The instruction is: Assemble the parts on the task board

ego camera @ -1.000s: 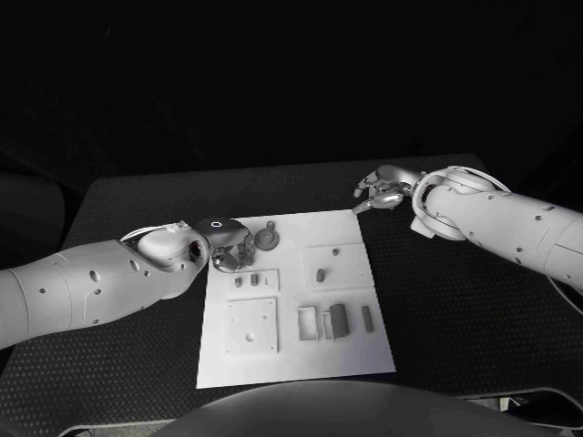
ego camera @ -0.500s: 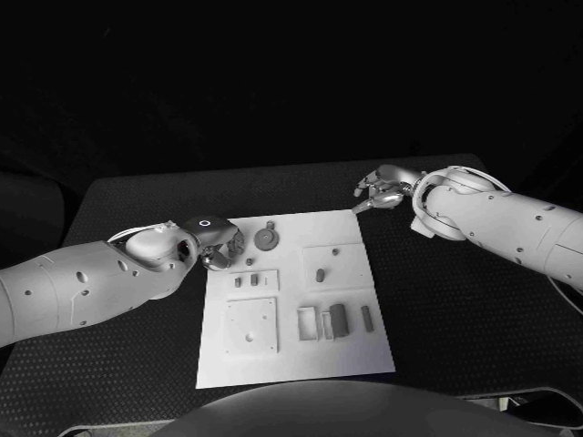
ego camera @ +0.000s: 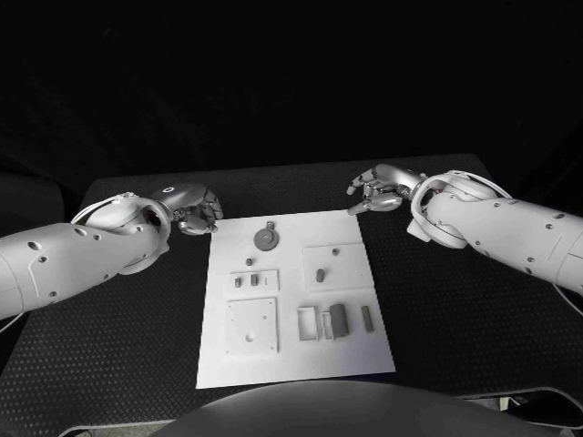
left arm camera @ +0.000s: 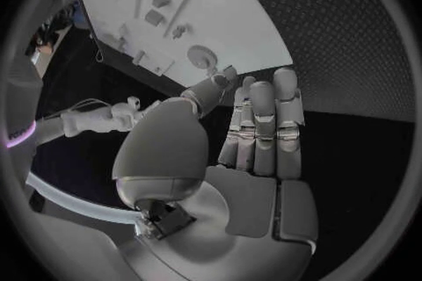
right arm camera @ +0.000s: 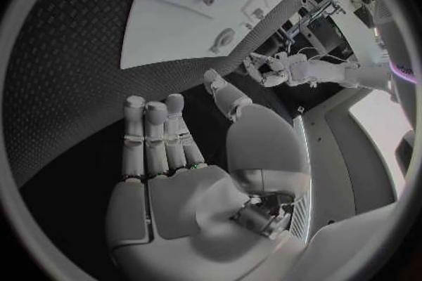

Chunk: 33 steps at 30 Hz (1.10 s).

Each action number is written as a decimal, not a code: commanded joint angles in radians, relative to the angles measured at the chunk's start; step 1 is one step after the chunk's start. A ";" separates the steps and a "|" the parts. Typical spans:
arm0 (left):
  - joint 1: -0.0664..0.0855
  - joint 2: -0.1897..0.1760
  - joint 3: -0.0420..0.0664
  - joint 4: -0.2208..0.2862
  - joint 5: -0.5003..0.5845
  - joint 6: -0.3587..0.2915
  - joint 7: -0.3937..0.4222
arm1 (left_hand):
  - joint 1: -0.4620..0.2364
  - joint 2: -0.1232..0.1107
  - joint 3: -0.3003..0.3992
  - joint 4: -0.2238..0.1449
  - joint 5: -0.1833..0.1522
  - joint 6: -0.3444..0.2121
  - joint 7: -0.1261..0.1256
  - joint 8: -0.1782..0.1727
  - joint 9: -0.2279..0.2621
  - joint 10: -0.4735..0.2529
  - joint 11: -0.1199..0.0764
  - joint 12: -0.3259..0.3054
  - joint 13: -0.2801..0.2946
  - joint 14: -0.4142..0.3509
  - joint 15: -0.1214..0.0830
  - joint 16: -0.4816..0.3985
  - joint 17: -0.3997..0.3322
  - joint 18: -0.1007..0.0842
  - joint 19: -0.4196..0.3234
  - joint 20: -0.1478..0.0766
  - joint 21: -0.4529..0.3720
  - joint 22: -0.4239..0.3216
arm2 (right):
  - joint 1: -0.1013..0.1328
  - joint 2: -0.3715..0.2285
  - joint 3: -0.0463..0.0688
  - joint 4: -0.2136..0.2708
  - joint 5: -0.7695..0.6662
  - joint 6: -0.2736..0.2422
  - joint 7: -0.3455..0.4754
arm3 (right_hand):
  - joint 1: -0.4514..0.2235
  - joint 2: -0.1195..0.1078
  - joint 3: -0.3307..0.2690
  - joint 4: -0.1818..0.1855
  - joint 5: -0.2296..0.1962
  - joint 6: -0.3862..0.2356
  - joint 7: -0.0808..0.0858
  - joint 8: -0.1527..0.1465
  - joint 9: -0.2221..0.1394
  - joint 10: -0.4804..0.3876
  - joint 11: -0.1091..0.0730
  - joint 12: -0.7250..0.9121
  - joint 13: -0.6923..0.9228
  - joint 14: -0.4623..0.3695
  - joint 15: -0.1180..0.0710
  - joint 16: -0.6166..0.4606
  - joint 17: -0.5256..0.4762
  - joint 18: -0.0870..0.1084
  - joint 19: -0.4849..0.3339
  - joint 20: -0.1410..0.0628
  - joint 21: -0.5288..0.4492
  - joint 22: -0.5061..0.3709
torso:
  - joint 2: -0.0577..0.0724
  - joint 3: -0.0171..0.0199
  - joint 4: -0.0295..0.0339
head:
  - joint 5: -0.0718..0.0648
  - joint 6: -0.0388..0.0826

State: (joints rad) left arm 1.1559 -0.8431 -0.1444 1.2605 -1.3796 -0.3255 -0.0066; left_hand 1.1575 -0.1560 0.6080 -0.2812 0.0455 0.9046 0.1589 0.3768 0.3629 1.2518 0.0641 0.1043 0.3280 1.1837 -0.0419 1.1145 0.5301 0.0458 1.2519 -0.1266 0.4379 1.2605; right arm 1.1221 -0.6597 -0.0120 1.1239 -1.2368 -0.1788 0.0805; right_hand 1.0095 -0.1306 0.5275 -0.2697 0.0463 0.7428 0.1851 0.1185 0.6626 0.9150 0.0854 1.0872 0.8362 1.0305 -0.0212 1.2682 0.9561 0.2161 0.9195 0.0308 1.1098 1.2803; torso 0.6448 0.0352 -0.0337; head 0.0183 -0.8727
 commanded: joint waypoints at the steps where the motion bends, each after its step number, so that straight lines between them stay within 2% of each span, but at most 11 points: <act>1: 0.002 -0.006 0.002 0.003 0.310 -0.045 0.056 | -0.027 0.000 -0.019 0.000 0.003 -0.006 0.001 0.009 0.005 -0.008 0.005 -0.006 0.009 -0.042 0.000 -0.052 -0.020 0.059 -0.043 0.009 -0.043 -0.025 | -0.008 -0.019 0.000 0.039 -0.010 -0.074 0.049 | 0.016 0.003 0.002 -0.010 0.002 0.011 0.009 0.008 0.003 0.001 -0.005 0.007 -0.002 0.001 -0.006 0.004 -0.002 0.046 0.003 -0.008 -0.004 0.001 | 0.000 0.0000 0.0002 | 0.005 0.000; 5: 0.003 -0.011 0.003 0.001 0.481 -0.035 0.102 | -0.065 -0.002 -0.047 -0.005 0.004 -0.018 0.003 0.013 0.012 -0.014 0.019 -0.007 0.023 -0.119 0.021 -0.177 -0.066 0.031 -0.133 0.034 -0.140 -0.088 | -0.022 -0.047 0.000 0.091 -0.059 -0.096 0.055 | 0.031 0.005 0.003 -0.016 0.002 0.017 0.009 0.012 0.005 0.005 -0.005 0.008 -0.003 0.005 -0.007 0.005 -0.002 0.046 0.006 -0.008 -0.002 0.002 | -0.001 0.0013 -0.0012 | 0.014 0.000; 10: 0.003 -0.018 0.003 0.007 0.625 -0.006 0.141 | -0.093 -0.001 -0.086 -0.008 0.004 -0.032 0.007 0.015 0.017 -0.035 0.030 -0.018 0.031 -0.143 0.046 -0.275 -0.093 0.013 -0.174 0.047 -0.207 -0.140 | -0.036 -0.068 -0.003 0.135 -0.111 -0.101 0.054 | 0.051 0.005 0.007 -0.018 0.002 0.026 0.006 0.018 0.007 0.012 -0.008 0.011 -0.004 0.010 -0.009 0.006 -0.003 0.046 0.011 -0.009 0.001 0.002 | -0.001 0.0006 -0.0019 | 0.019 0.000; 14: 0.003 -0.021 0.003 0.012 0.697 0.001 0.171 | -0.090 0.009 -0.109 -0.007 0.004 -0.037 0.003 0.019 0.022 -0.047 0.035 -0.027 0.035 -0.156 0.065 -0.345 -0.102 0.000 -0.195 0.055 -0.249 -0.175 | -0.058 -0.074 -0.006 0.158 -0.179 -0.114 0.047 | 0.069 0.007 0.009 -0.017 0.002 0.036 0.002 0.023 0.009 0.023 -0.012 0.014 -0.007 0.021 -0.013 0.009 -0.004 0.046 0.019 -0.011 0.005 0.003 | -0.001 0.0005 -0.0026 | 0.027 0.000; 16: 0.003 -0.019 0.003 0.011 0.715 0.003 0.180 | -0.086 0.012 -0.115 -0.007 0.004 -0.039 0.002 0.019 0.024 -0.055 0.040 -0.033 0.031 -0.162 0.073 -0.372 -0.103 -0.004 -0.204 0.059 -0.266 -0.187 | -0.069 -0.070 -0.010 0.159 -0.207 -0.119 0.042 | 0.073 0.008 0.008 -0.016 0.002 0.043 0.000 0.027 0.010 0.030 -0.014 0.015 -0.008 0.027 -0.016 0.011 -0.005 0.046 0.024 -0.012 0.008 0.004 | -0.001 0.0001 -0.0016 | 0.028 0.000; 20: 0.003 -0.016 0.003 0.012 0.729 0.007 0.189 | -0.080 0.022 -0.117 -0.007 0.005 -0.037 0.002 0.021 0.026 -0.054 0.039 -0.033 0.030 -0.162 0.075 -0.388 -0.100 -0.005 -0.205 0.062 -0.274 -0.194 | -0.094 -0.060 -0.018 0.159 -0.258 -0.128 0.033 | 0.079 0.012 0.006 -0.016 0.002 0.059 -0.008 0.035 0.012 0.047 -0.022 0.019 -0.011 0.044 -0.023 0.014 -0.006 0.046 0.038 -0.017 0.016 0.005 | 0.000 0.0008 -0.0007 | 0.031 0.000; 27: 0.003 -0.011 0.002 0.011 0.741 0.013 0.196 | -0.078 0.028 -0.120 -0.007 0.005 -0.036 0.003 0.022 0.027 -0.053 0.039 -0.033 0.029 -0.158 0.077 -0.399 -0.096 -0.004 -0.203 0.063 -0.279 -0.199 | -0.116 -0.039 -0.026 0.149 -0.297 -0.136 0.021 | 0.080 0.019 0.003 -0.014 0.002 0.077 -0.017 0.042 0.012 0.072 -0.032 0.022 -0.016 0.069 -0.033 0.018 -0.008 0.046 0.057 -0.026 0.026 0.007 | 0.001 -0.0002 0.0009 | 0.034 0.000; 33: 0.003 -0.009 0.002 0.010 0.745 0.015 0.198 | -0.076 0.031 -0.122 -0.007 0.005 -0.036 0.004 0.023 0.027 -0.052 0.039 -0.033 0.028 -0.155 0.077 -0.403 -0.094 -0.004 -0.201 0.063 -0.280 -0.200 | -0.126 -0.025 -0.028 0.132 -0.312 -0.127 0.015 | 0.076 0.025 0.001 -0.013 0.002 0.090 -0.023 0.047 0.012 0.086 -0.037 0.023 -0.019 0.083 -0.039 0.019 -0.010 0.046 0.068 -0.033 0.031 0.007 | 0.001 -0.0011 0.0005 | 0.035 0.000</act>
State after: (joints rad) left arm 1.1580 -0.8552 -0.1427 1.2687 -0.6602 -0.3256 0.1672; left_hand 1.0825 -0.1350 0.4915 -0.2896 0.0454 0.8697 0.1606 0.3960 0.3884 1.2016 0.1035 0.0732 0.3573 1.0252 0.0286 0.7145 0.4348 0.0462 1.0522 -0.0662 0.1624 1.0615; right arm 0.9967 -0.6872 -0.0399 1.2589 -1.5070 -0.3022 0.1043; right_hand 1.0838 -0.1120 0.5326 -0.2832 0.0463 0.8267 0.1590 0.1628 0.6742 0.9923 0.0482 1.1036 0.8183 1.1042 -0.0557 1.2816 0.9472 0.2137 0.9801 -0.0015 1.1373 1.2862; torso 0.6455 0.0346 -0.0331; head 0.0532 -0.8727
